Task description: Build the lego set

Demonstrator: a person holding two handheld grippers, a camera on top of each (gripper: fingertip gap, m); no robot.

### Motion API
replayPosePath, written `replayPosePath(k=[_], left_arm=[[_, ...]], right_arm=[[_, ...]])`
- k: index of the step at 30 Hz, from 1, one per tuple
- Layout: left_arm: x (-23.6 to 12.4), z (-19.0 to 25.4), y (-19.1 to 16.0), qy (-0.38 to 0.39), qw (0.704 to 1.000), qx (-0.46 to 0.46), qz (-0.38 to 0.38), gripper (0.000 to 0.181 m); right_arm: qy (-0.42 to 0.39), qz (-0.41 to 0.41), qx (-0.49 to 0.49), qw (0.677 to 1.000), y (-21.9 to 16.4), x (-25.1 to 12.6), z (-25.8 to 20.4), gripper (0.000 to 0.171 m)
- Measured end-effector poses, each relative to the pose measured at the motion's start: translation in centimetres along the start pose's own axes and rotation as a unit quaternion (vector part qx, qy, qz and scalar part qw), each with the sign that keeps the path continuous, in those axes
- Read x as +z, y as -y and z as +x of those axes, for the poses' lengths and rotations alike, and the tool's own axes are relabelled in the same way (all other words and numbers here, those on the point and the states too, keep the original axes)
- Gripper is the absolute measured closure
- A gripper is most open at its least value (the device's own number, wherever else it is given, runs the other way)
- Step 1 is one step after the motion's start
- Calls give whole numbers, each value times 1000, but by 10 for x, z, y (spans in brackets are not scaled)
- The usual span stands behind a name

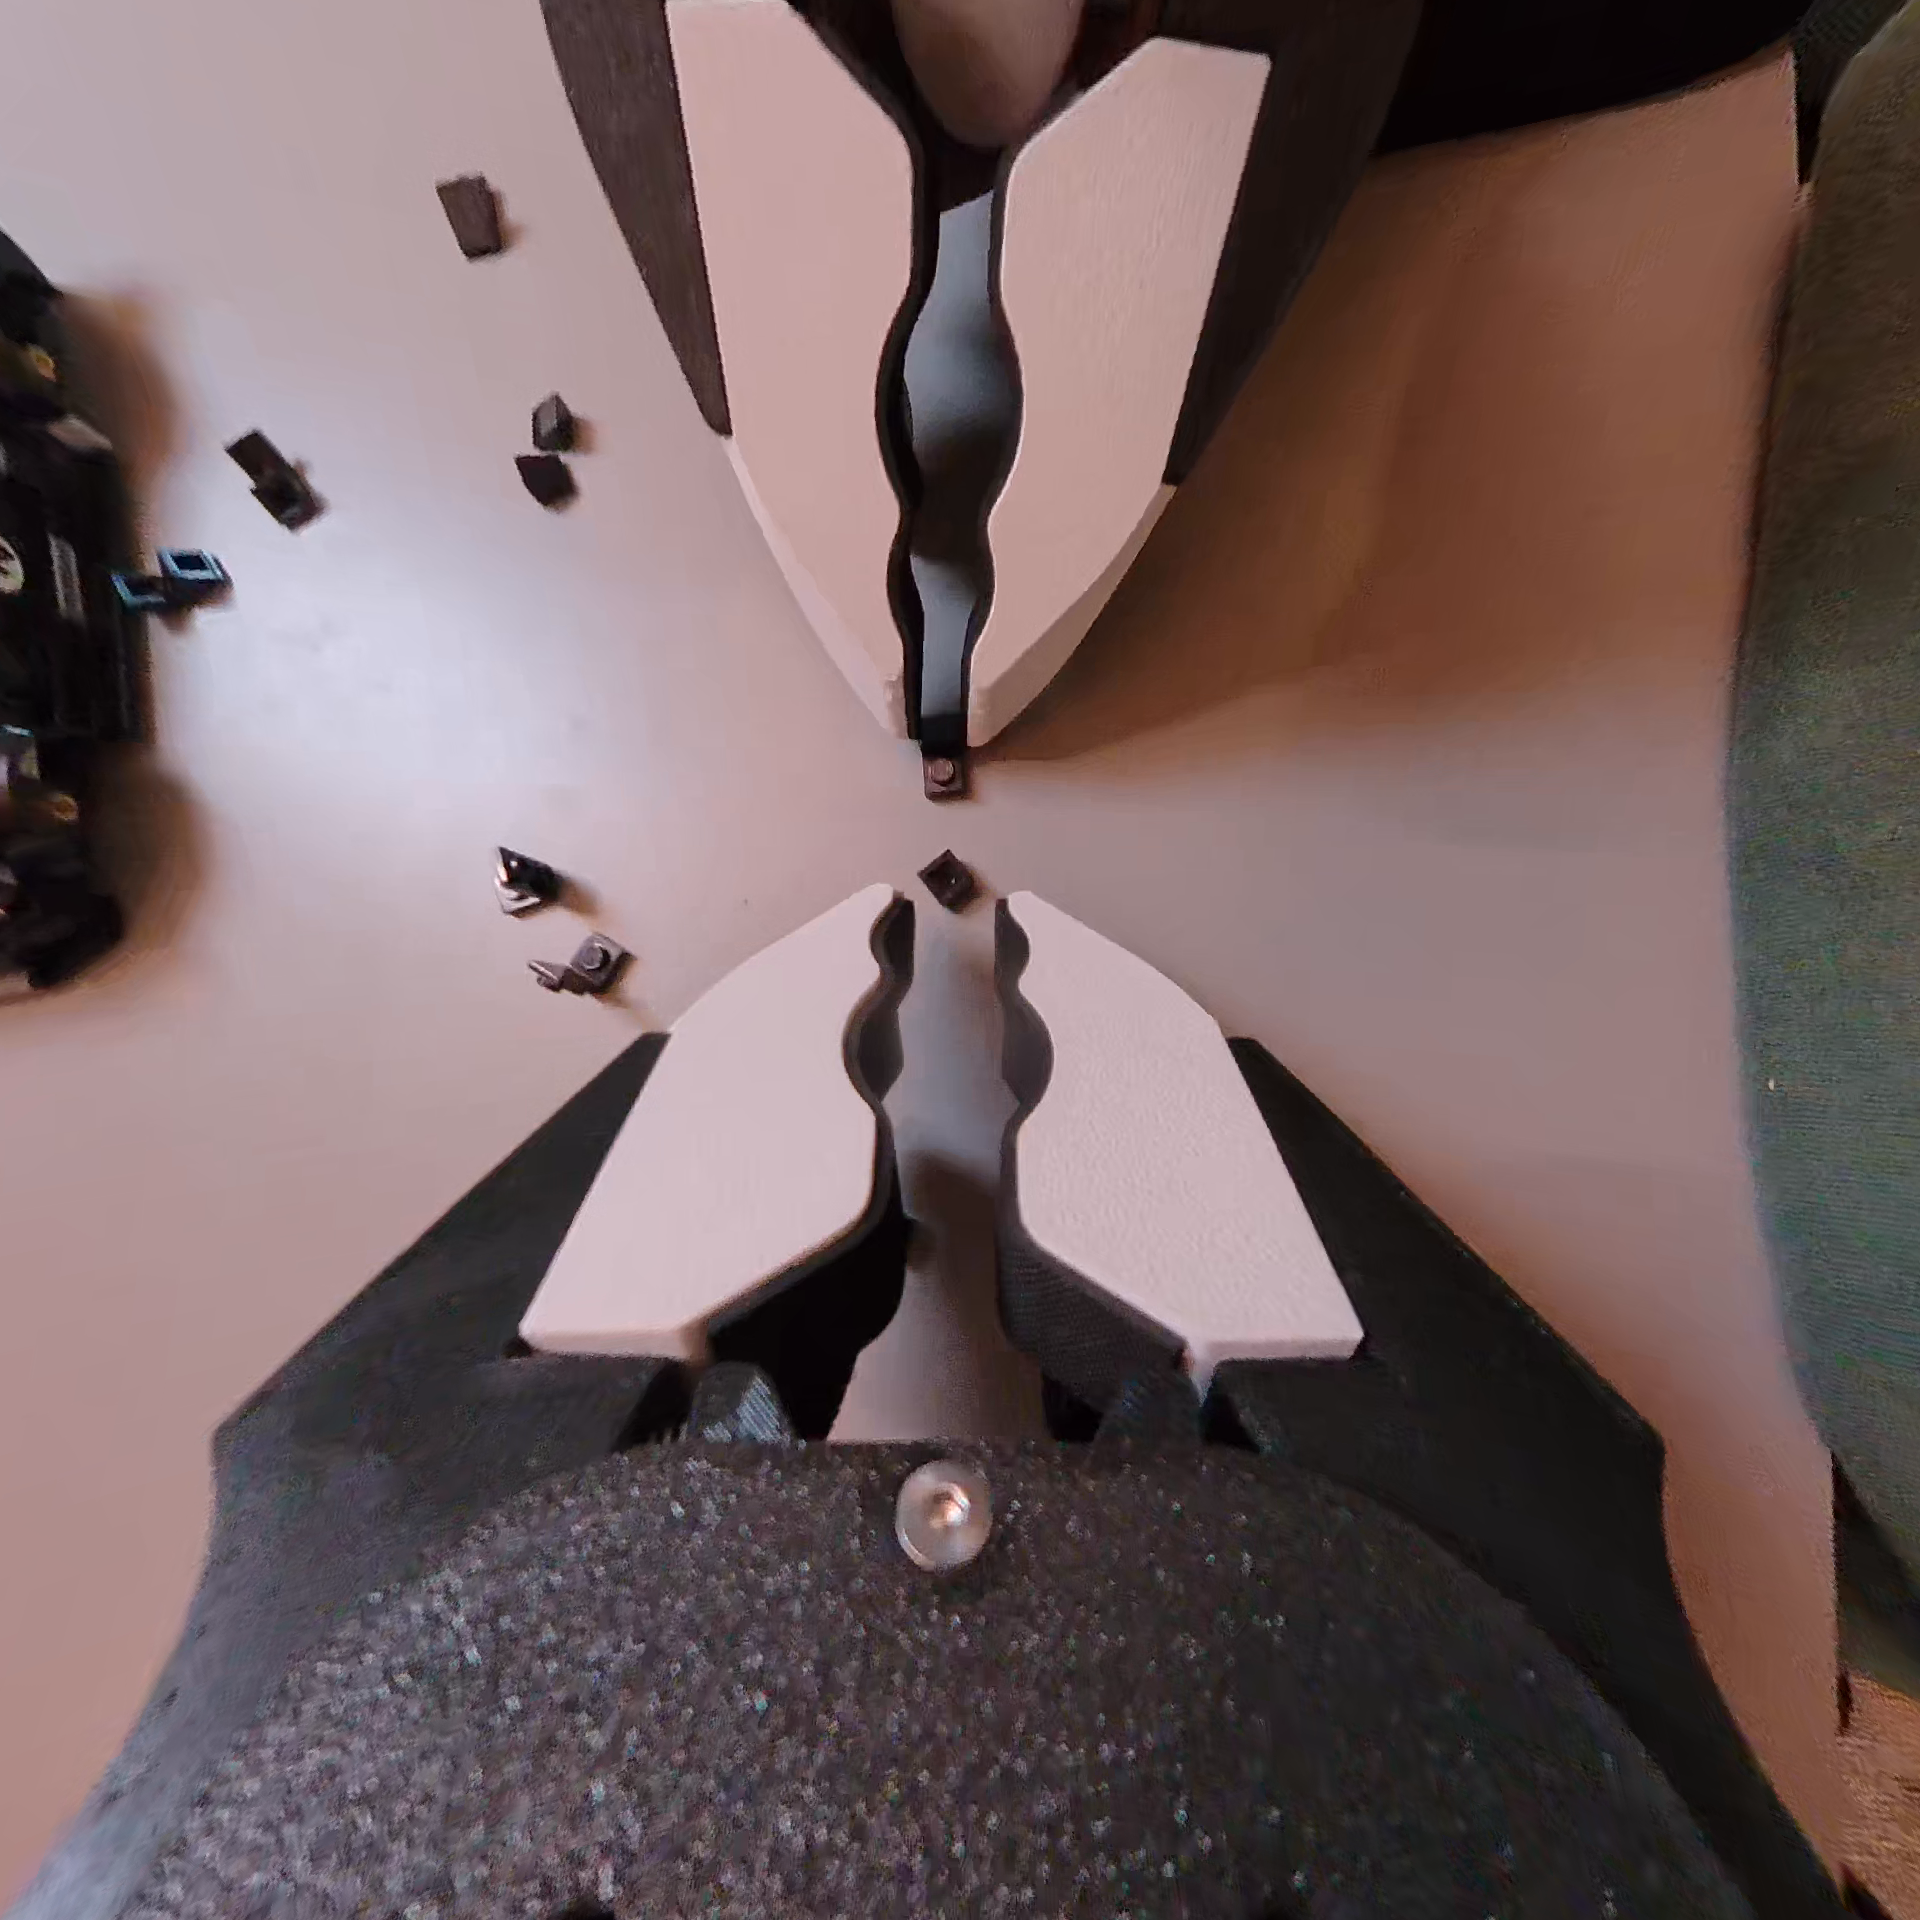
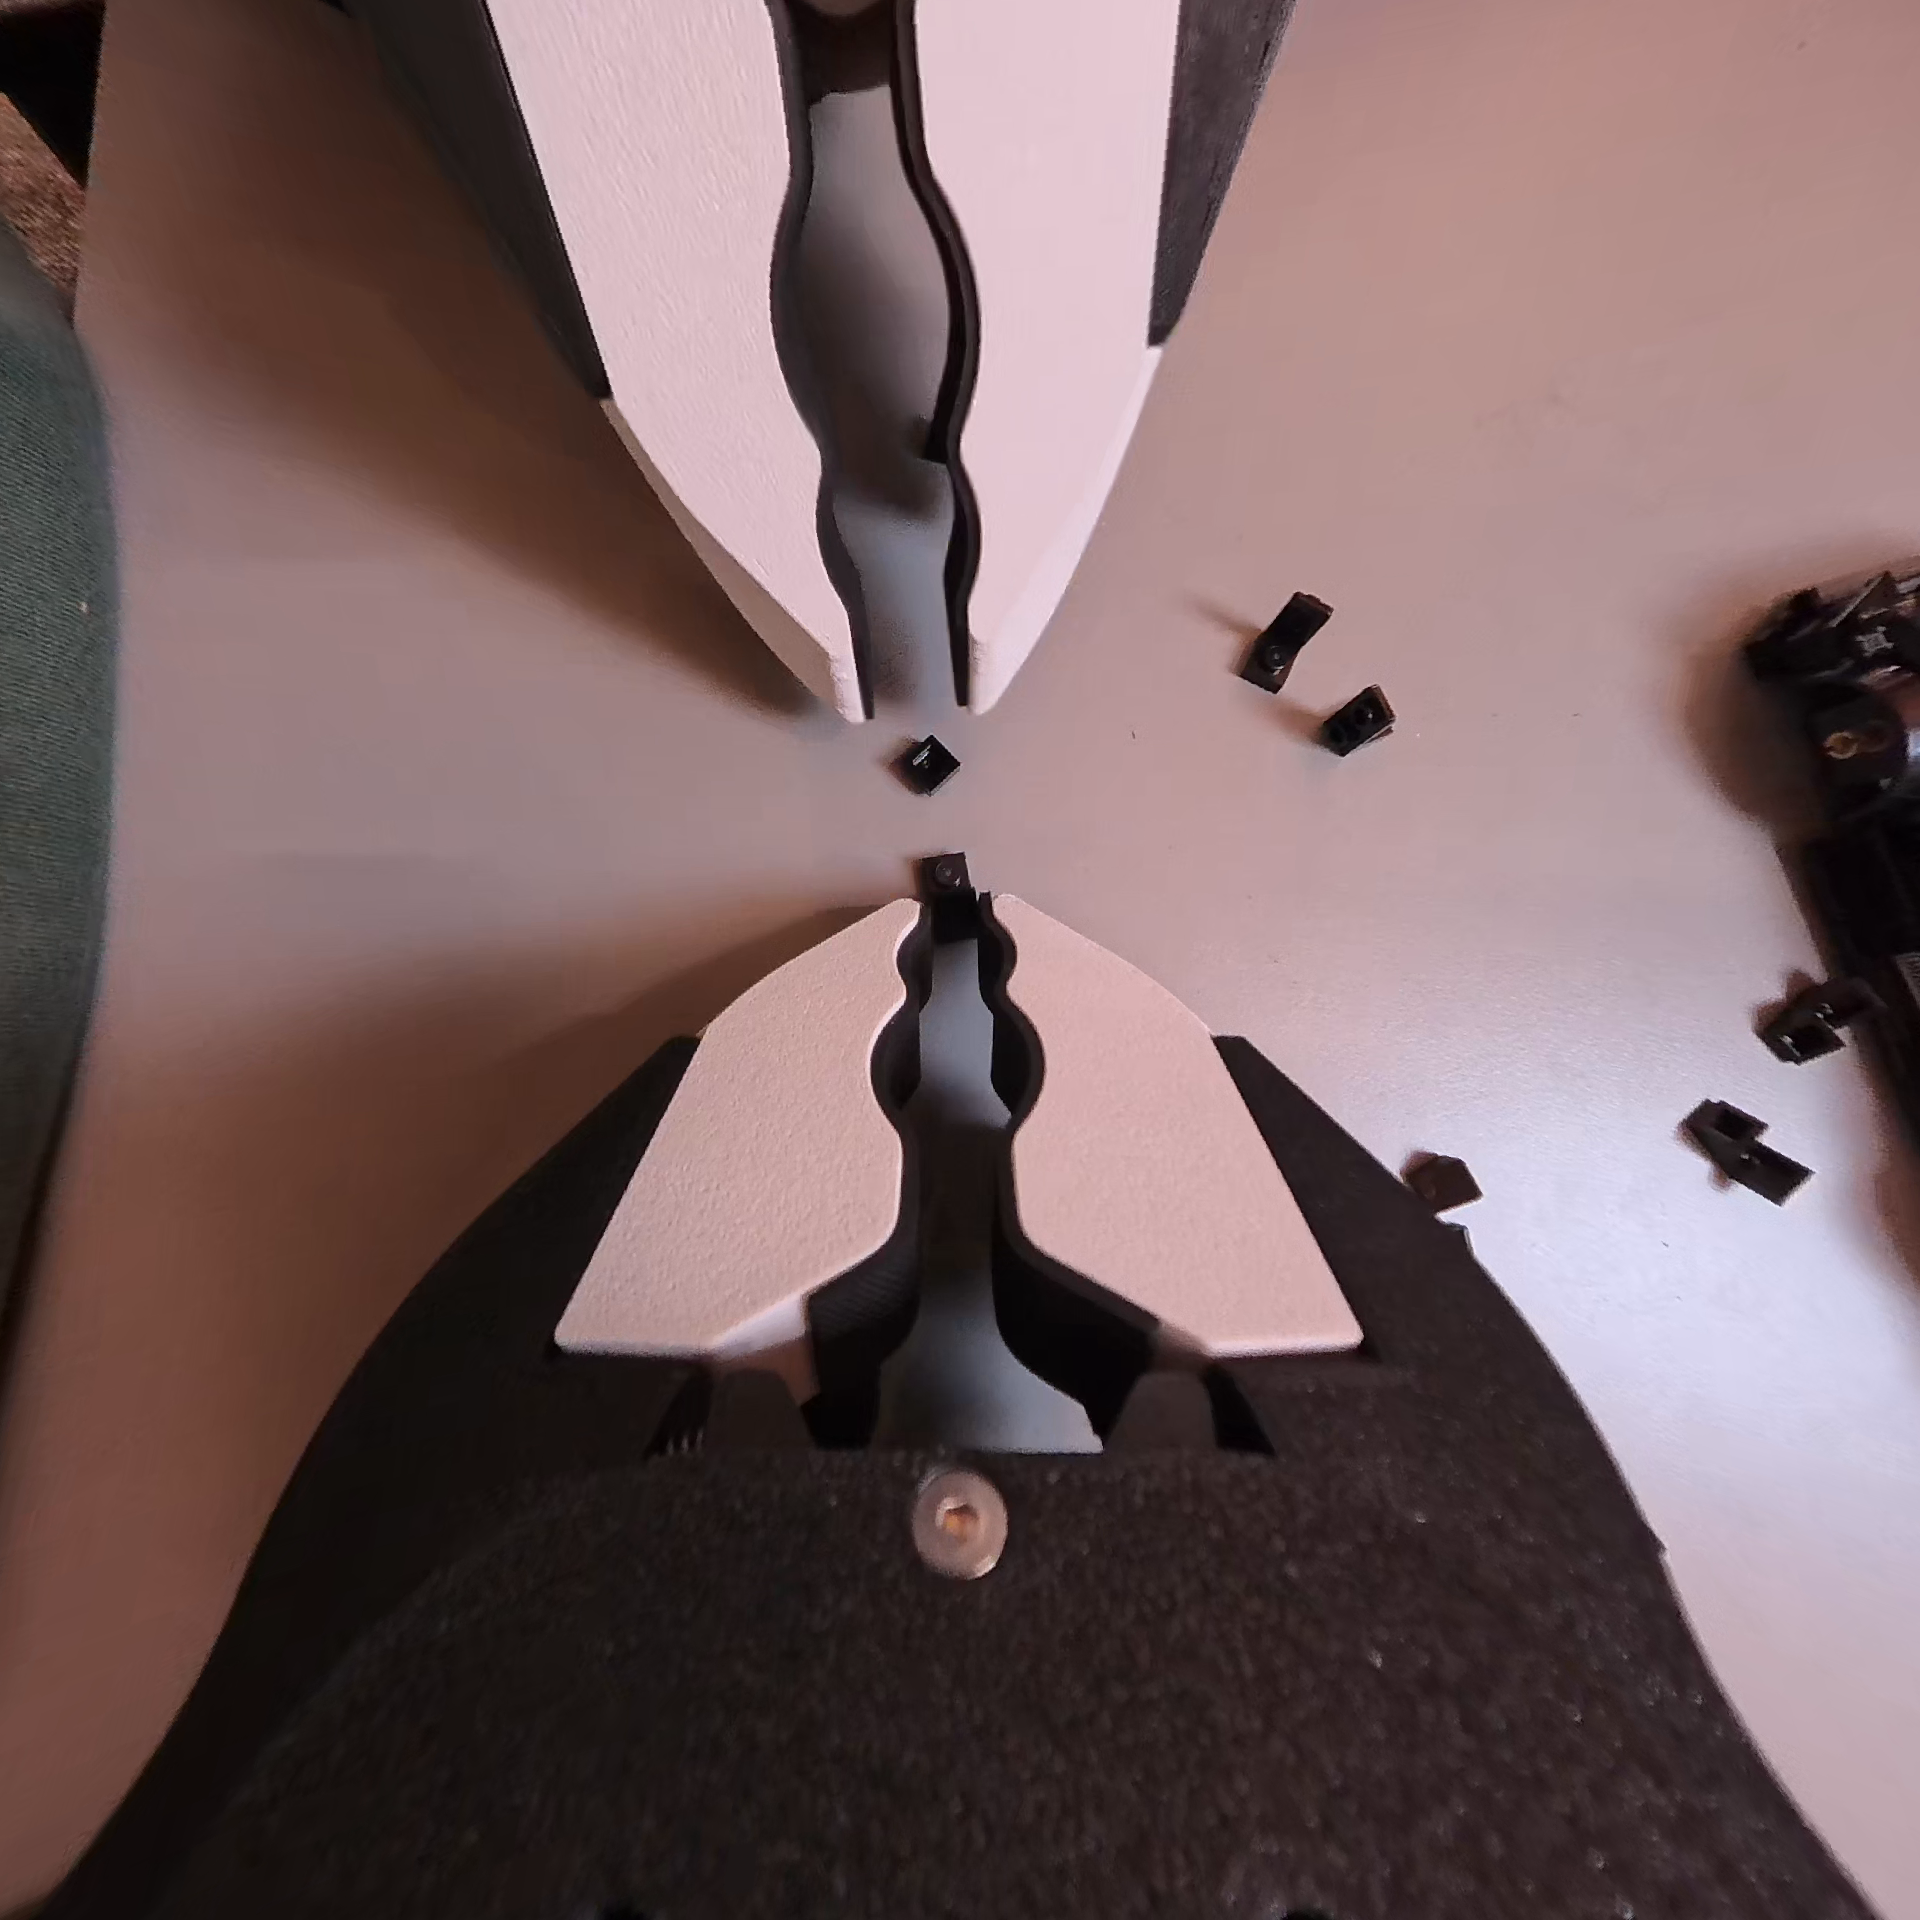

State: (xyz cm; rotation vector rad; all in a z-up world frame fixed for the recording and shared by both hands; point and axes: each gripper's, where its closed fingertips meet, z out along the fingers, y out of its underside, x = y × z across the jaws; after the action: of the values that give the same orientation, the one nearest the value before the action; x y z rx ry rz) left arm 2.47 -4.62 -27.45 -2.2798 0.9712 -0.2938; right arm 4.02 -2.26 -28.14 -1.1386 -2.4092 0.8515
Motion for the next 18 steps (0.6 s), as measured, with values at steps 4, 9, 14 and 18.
replayPosePath(k=[4,9,14,18], left_arm=[[7,1,-1,10,1000,-21,-18,165],[12,-2,0,15,999,-32,-28,169],[12,-6,0,25,999,-24,-14,170],[-3,-10,22,31,996,-20,80,171]], right_arm=[[-4,-8,-6,1000,0,0,0,163],[-9,-18,-12,1000,0,1,1,163],[-12,-12,-11,1000,-1,0,3,162],[-12,26,8,1000,6,-11,7,157]])
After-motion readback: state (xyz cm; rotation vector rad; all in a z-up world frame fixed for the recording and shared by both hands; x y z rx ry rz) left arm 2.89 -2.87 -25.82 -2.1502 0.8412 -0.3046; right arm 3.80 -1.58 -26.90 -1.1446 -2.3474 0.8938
